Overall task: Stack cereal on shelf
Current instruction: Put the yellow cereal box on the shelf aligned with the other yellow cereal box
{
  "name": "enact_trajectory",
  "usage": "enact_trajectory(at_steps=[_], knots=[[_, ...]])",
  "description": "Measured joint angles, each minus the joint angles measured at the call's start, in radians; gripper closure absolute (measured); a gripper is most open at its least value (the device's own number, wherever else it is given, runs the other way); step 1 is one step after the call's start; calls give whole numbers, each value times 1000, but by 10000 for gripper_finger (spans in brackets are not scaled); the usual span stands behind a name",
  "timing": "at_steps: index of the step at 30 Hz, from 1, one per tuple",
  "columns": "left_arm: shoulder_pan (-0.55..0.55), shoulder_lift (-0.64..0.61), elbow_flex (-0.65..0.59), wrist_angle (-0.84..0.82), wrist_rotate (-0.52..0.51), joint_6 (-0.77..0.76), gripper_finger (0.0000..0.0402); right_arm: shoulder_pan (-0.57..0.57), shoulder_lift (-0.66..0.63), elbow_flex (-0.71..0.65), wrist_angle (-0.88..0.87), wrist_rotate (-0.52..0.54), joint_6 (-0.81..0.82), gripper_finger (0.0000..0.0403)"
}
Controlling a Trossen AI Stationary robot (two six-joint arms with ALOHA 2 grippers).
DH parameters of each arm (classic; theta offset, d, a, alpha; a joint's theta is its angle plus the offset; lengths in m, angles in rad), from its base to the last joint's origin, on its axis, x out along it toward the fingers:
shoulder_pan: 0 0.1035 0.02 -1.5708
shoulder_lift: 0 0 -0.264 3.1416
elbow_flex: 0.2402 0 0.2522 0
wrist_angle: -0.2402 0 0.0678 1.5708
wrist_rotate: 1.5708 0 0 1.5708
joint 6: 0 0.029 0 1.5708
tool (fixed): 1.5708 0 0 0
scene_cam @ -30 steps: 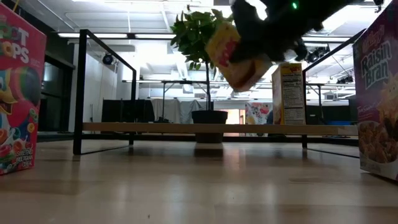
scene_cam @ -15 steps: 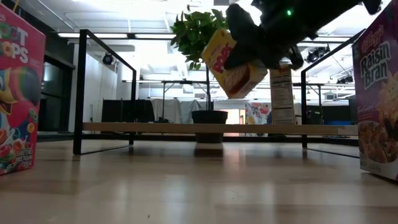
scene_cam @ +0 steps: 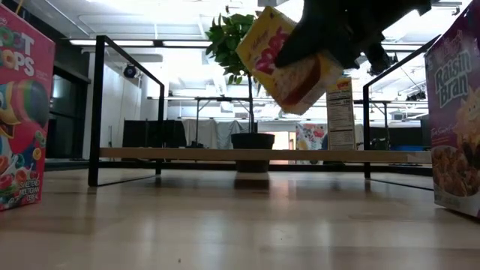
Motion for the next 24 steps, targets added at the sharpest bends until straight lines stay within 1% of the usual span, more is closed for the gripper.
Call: enact_trajectory(at_steps=[5, 7, 10, 12, 15, 17, 19, 21, 24], knots=[[0, 0, 0, 0, 0, 0, 245, 1, 117, 111, -85, 29, 15, 260], [0, 0, 0, 0, 0, 0, 245, -7, 161, 165, -163, 73, 48, 260], [0, 0, 0, 0, 1, 0, 245, -13, 218, 232, -315, 142, 138, 260], [0, 0, 0, -1, 1, -1, 245, -14, 241, 263, -415, 178, 233, 260], [0, 0, 0, 0, 2, -2, 245, -14, 258, 264, -539, 239, 441, 260], [0, 0, 0, 0, 1, -6, 245, -14, 260, 246, -602, 253, 558, 260], [0, 0, 0, 0, 2, -11, 245, -24, 260, 221, -602, 253, 653, 260], [0, 0, 0, 0, 1, -10, 245, -35, 260, 196, -595, 257, 707, 260], [0, 0, 0, 0, 1, -10, 245, -56, 260, 168, -572, 255, 719, 260]])
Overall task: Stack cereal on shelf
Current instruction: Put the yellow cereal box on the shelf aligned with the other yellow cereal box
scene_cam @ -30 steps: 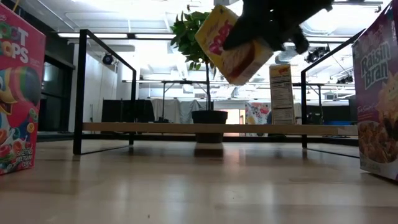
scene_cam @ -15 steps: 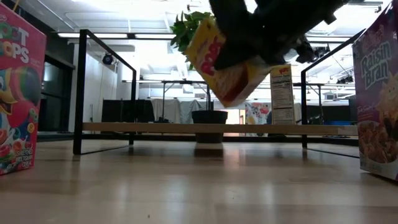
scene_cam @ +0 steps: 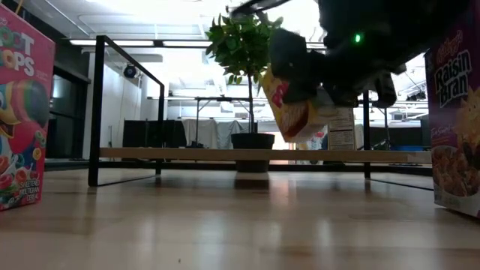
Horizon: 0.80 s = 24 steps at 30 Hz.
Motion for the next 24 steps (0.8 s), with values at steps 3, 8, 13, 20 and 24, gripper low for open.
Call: enact_trajectory(at_steps=[3, 8, 13, 20, 24], knots=[[0, 0, 0, 0, 0, 8, 245, -19, 0, -12, 14, -2, 0, 260], [0, 0, 0, 0, 0, 8, 245, -43, -1, -23, 20, -6, -2, 260], [0, 0, 0, 0, 0, 9, 245, -58, -1, -23, 19, -48, -48, 260], [0, 0, 0, 0, 0, 9, 245, -83, -7, -19, 13, -128, -108, 237], [0, 0, 0, 0, 0, 9, 245, -83, -5, -21, 8, -132, -96, 233]])
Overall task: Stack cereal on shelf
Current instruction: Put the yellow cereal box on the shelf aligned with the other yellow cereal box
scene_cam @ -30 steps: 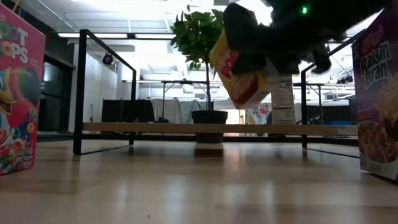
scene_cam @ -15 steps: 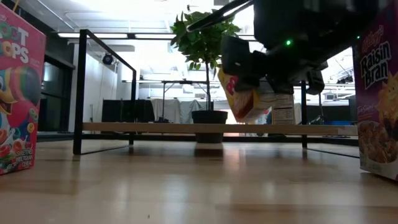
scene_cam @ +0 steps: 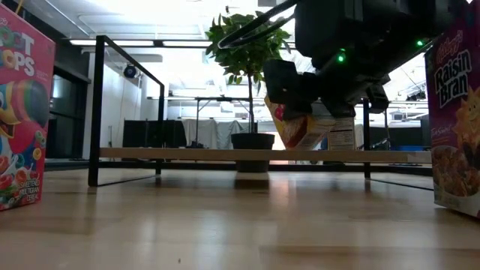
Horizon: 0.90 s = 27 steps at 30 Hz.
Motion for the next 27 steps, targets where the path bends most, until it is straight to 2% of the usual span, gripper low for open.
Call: enact_trajectory(at_steps=[22, 27], knots=[[0, 0, 0, 0, 0, 0, 245, 48, 5, -2, -12, -9, -15, 230], [0, 0, 0, 0, 0, 0, 245, 48, 6, -3, -12, -14, -14, 203]])
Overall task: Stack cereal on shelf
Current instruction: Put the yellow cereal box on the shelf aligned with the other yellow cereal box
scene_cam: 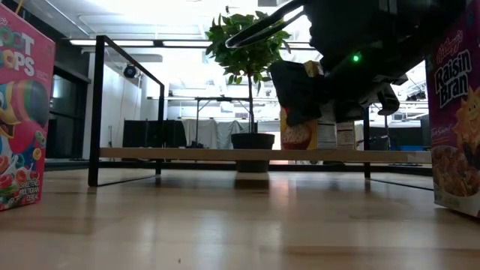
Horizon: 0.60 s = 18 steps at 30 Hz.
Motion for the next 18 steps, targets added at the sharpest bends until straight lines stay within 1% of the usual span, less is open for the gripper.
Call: enact_trajectory(at_steps=[5, 8, 12, 18], knots=[[0, 0, 0, 0, 0, 0, 245, 0, 0, 0, -6, -39, 0, 139], [0, 0, 0, 0, 0, 0, 245, 2, 0, 1, -37, -80, -9, 112], [0, 0, 0, 0, 0, 0, 245, 16, 0, 2, -81, -120, -33, 103], [0, 0, 0, 0, 0, 0, 245, 60, -23, 3, -132, -126, -34, 103]])
